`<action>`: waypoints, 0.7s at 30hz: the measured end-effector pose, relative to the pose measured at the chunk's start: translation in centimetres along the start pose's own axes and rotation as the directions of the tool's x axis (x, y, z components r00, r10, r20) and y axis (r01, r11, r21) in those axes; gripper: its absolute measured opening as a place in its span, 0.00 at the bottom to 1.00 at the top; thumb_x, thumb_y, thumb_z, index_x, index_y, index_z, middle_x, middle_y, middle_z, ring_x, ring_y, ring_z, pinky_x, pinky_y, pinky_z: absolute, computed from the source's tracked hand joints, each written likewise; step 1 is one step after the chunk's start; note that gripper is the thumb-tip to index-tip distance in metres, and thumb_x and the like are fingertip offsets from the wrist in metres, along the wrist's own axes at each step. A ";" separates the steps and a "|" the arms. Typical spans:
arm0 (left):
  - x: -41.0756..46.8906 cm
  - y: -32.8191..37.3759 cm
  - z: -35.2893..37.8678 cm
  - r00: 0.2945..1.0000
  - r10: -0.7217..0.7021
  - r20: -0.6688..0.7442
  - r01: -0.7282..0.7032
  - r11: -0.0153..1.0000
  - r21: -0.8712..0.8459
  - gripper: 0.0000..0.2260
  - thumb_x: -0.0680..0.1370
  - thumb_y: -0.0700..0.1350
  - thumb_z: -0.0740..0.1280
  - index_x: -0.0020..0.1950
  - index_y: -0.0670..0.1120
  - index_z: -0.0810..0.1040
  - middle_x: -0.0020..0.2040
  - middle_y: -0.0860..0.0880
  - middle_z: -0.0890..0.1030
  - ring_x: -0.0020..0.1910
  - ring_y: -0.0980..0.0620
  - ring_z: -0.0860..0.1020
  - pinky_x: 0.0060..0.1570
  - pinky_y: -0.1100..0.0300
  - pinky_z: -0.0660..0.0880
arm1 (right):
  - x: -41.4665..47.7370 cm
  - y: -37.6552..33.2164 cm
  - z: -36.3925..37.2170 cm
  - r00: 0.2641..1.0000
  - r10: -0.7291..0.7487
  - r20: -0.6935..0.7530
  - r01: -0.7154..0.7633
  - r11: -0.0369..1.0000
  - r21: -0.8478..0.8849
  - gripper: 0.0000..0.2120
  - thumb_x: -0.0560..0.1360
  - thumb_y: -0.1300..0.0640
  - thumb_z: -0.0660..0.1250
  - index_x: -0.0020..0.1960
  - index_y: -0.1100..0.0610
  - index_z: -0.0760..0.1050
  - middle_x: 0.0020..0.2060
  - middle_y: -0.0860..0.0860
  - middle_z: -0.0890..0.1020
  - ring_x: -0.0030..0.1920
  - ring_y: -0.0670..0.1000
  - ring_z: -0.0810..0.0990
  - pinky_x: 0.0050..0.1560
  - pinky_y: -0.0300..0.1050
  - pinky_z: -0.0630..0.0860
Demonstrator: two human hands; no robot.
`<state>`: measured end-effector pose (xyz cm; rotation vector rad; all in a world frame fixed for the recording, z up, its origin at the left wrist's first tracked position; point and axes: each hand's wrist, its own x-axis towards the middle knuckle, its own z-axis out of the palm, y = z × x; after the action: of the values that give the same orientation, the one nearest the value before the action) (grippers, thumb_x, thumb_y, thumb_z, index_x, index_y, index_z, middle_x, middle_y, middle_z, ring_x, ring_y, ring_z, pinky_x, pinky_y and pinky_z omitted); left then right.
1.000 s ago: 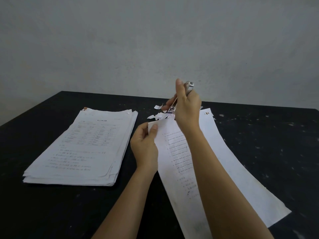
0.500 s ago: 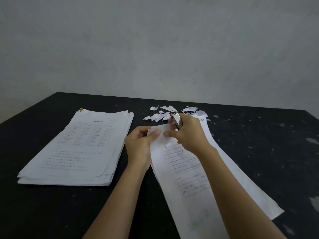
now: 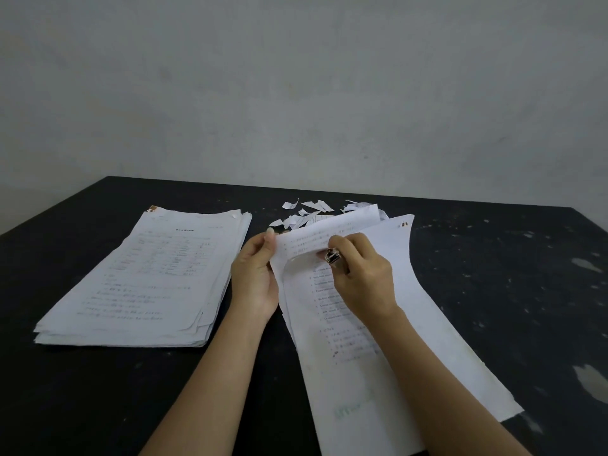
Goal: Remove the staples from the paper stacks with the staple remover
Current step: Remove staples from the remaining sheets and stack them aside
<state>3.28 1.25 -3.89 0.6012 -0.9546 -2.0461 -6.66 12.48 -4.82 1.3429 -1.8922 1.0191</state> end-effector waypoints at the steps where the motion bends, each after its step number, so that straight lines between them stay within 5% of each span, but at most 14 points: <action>1: -0.1 0.0 0.1 1.000 0.010 0.005 -0.010 1.000 0.003 0.05 0.75 0.43 0.67 0.43 0.43 0.80 0.36 0.50 0.84 0.35 0.54 0.83 0.32 0.61 0.79 | 0.0 -0.1 -0.1 1.000 -0.007 0.013 0.007 1.000 0.001 0.12 0.62 0.74 0.74 0.44 0.66 0.80 0.37 0.60 0.80 0.26 0.58 0.76 0.20 0.49 0.76; 8: -0.6 -0.2 0.5 0.987 0.120 0.110 -0.140 0.970 0.198 0.09 0.76 0.41 0.65 0.40 0.44 0.84 0.37 0.48 0.85 0.36 0.53 0.82 0.37 0.61 0.80 | 1.8 -0.4 0.3 0.996 0.078 0.049 -0.079 0.997 0.020 0.10 0.65 0.72 0.74 0.44 0.64 0.80 0.36 0.59 0.80 0.26 0.59 0.75 0.21 0.47 0.75; 15: -0.9 -0.5 0.9 0.972 0.179 0.151 -0.217 0.931 0.294 0.11 0.67 0.53 0.71 0.43 0.49 0.86 0.43 0.48 0.86 0.45 0.51 0.83 0.44 0.62 0.79 | 3.2 -0.5 0.9 0.981 0.092 0.170 -0.098 0.995 0.026 0.07 0.68 0.68 0.72 0.45 0.63 0.80 0.35 0.58 0.78 0.26 0.61 0.74 0.24 0.46 0.71; 17: -0.9 -0.8 0.8 0.955 0.237 0.177 -0.292 0.855 0.429 0.04 0.70 0.47 0.72 0.43 0.54 0.85 0.43 0.52 0.86 0.45 0.54 0.83 0.45 0.62 0.79 | 3.4 -0.6 1.0 0.981 0.079 0.176 -0.085 0.996 0.026 0.07 0.67 0.69 0.72 0.44 0.63 0.79 0.34 0.58 0.78 0.25 0.60 0.73 0.23 0.44 0.68; 21: -0.6 -1.3 0.8 0.957 0.276 0.093 -0.284 0.812 0.511 0.10 0.77 0.40 0.66 0.47 0.54 0.84 0.43 0.51 0.85 0.45 0.51 0.82 0.46 0.57 0.79 | 3.9 -0.4 1.1 0.955 0.136 0.265 -0.147 0.989 0.024 0.10 0.71 0.61 0.70 0.53 0.60 0.79 0.39 0.56 0.78 0.34 0.60 0.76 0.32 0.45 0.69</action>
<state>2.51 2.65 -4.40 0.6745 -1.5316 -1.5246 -7.58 9.53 -2.13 1.4432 -2.2013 0.9959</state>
